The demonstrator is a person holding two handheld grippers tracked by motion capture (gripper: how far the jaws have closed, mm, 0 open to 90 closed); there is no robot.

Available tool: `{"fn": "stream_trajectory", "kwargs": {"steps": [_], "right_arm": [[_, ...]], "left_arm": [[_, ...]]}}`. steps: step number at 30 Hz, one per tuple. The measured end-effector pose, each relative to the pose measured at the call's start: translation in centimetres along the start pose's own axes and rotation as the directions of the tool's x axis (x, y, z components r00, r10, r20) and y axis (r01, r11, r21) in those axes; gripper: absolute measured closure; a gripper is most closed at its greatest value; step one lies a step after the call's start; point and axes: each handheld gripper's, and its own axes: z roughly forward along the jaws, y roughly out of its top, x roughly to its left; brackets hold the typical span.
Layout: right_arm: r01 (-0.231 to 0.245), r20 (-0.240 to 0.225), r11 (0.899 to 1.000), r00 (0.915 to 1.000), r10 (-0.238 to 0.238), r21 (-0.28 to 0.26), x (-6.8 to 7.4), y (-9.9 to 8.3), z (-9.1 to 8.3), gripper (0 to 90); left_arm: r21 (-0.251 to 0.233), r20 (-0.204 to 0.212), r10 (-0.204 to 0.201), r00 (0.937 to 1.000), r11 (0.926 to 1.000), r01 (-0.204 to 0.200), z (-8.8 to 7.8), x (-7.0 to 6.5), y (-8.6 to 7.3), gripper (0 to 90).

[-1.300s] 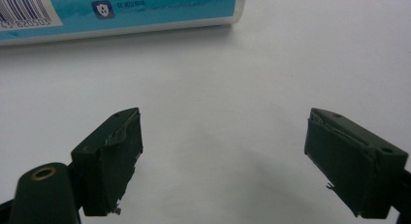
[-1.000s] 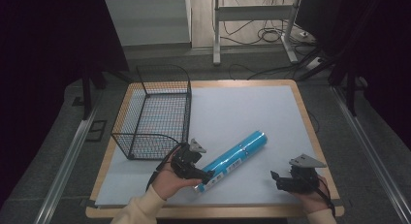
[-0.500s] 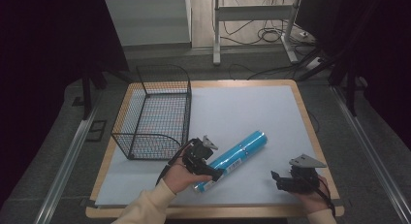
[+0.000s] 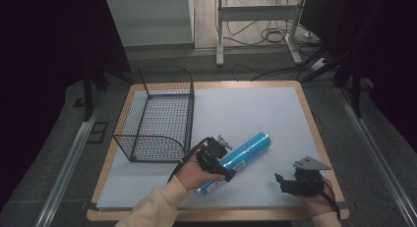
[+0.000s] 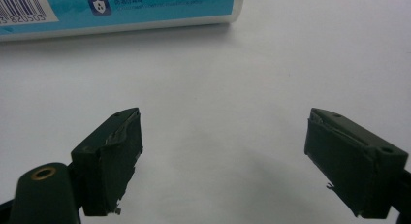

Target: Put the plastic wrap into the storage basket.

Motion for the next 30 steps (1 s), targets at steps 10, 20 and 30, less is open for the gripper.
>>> {"fn": "stream_trajectory", "kwargs": {"steps": [10, 20, 30], "right_arm": [[-0.004, 0.002, 1.000, 1.0000, 0.004, -0.001, 0.1, 0.0, 0.0, 13.8], [-0.007, -0.008, 1.000, 0.9999, 0.007, -0.005, 0.0, 0.0, 0.0, 13.8], [-0.005, -0.010, 1.000, 0.9999, 0.005, -0.005, 0.0, 0.0, 0.0, 13.8]], "left_arm": [[0.018, 0.004, -0.005, 1.0000, 0.9998, 0.005, 1.0, -0.3, 1.6, 17.7], [0.072, 0.000, 0.007, 1.0000, 0.9974, -0.007, 2.9, 0.1, 3.3, 18.6], [0.123, 0.000, -0.019, 0.9998, 0.9922, 0.019, 4.7, 0.9, 3.9, 18.7]]}}
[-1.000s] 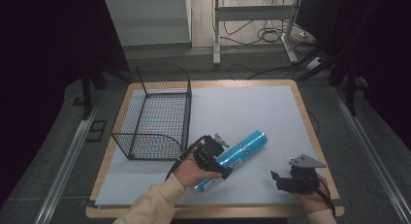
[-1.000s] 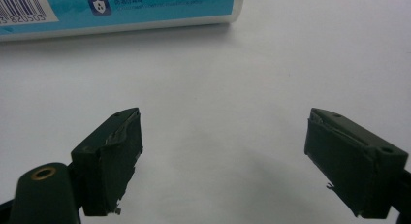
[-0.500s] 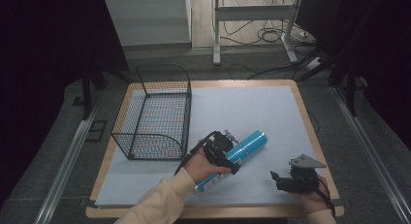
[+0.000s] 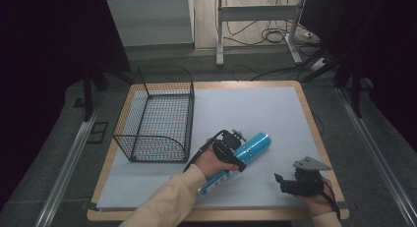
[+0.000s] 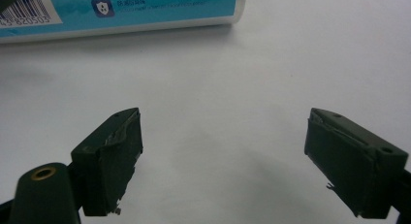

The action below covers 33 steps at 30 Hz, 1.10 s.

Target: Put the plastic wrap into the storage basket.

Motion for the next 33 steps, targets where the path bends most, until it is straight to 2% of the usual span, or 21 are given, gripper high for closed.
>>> {"fn": "stream_trajectory", "kwargs": {"steps": [3, 8, 13, 17, 19, 22, 33], "right_arm": [[0.004, 0.002, 1.000, 1.0000, -0.004, 0.002, 0.0, 0.0, 0.1, 13.8], [0.003, 0.002, 1.000, 1.0000, -0.003, 0.002, 0.0, 0.0, 0.1, 13.8], [0.004, 0.002, 1.000, 1.0000, -0.004, 0.000, 0.0, 0.0, 0.0, 13.8], [0.004, 0.004, 1.000, 1.0000, -0.004, 0.001, 0.0, 0.1, 0.0, 13.8], [0.005, 0.008, 1.000, 1.0000, -0.005, 0.002, 0.0, 0.1, 0.0, 13.8], [0.002, 0.010, 1.000, 0.9999, -0.002, 0.002, -0.1, 0.1, 0.0, 13.8], [0.000, 0.020, 1.000, 0.9998, 0.000, -0.002, -0.2, 0.1, 0.0, 13.9]], "left_arm": [[0.021, 0.013, 0.002, 0.9999, 0.9998, -0.002, 0.8, 0.0, 0.3, 20.2], [0.051, -0.002, 0.011, 0.9999, 0.9987, -0.011, 1.7, -0.2, 0.6, 20.5], [0.076, -0.002, -0.017, 0.9999, 0.9970, 0.017, 2.6, 0.1, 0.8, 21.0], [0.112, -0.008, -0.014, 0.9999, 0.9936, 0.015, 3.1, 0.0, 0.9, 24.2], [0.126, -0.023, -0.011, 0.9997, 0.9920, 0.013, 3.2, 0.1, 0.9, 28.1], [0.133, -0.014, -0.011, 0.9998, 0.9910, 0.013, 3.1, 0.2, 1.1, 30.0], [0.155, 0.000, -0.007, 1.0000, 0.9879, 0.007, 3.0, 0.4, 1.4, 30.6]]}}
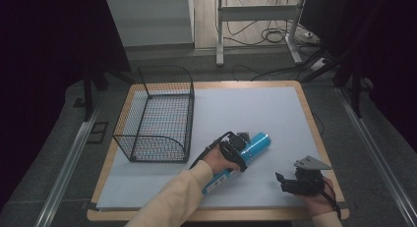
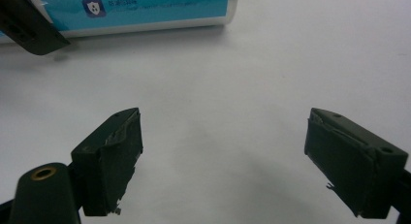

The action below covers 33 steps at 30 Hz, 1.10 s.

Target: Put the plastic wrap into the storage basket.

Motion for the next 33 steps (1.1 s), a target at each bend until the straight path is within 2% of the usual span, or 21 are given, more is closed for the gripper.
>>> {"fn": "stream_trajectory", "kwargs": {"steps": [11, 18, 26, 33], "right_arm": [[0.004, 0.004, 1.000, 1.0000, -0.004, -0.005, 0.0, 0.0, -0.1, 13.8], [0.006, 0.004, 1.000, 1.0000, -0.006, -0.003, -0.1, -0.1, -0.1, 13.8], [0.005, 0.009, 1.000, 0.9999, -0.005, -0.004, 0.0, -0.1, -0.1, 13.9], [0.003, 0.012, 1.000, 0.9999, -0.003, -0.003, -0.1, -0.1, -0.1, 13.9]], "left_arm": [[0.004, 0.011, -0.007, 0.9999, 1.0000, 0.007, -0.3, 0.3, 0.1, 30.9], [-0.022, 0.027, -0.018, 0.9995, 0.9996, 0.018, -1.2, 0.7, -0.3, 31.0], [-0.029, 0.017, -0.005, 0.9998, 0.9996, 0.006, -3.4, 0.8, -0.7, 31.1], [-0.027, -0.016, 0.005, 0.9999, 0.9996, -0.005, -5.6, 1.1, -0.7, 31.2]]}}
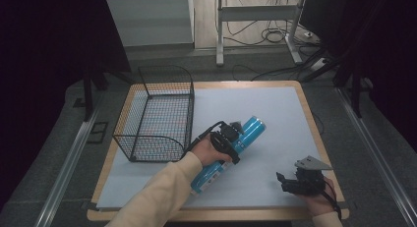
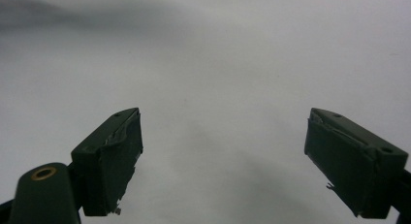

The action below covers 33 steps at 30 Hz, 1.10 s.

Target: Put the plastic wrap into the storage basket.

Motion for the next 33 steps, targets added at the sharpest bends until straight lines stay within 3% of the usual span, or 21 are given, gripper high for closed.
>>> {"fn": "stream_trajectory", "kwargs": {"steps": [14, 33], "right_arm": [[-0.002, 0.003, 1.000, 1.0000, 0.002, -0.002, -0.1, 0.0, -0.1, 13.9], [0.002, 0.000, 1.000, 1.0000, -0.002, 0.001, -0.1, 0.0, 0.0, 13.9]], "left_arm": [[0.012, -0.005, 0.031, 0.9995, 0.9994, -0.031, -1.2, -0.3, 0.8, 31.3], [0.004, -0.034, 0.036, 0.9988, 0.9994, -0.035, -3.4, 0.3, 1.5, 31.3]]}}
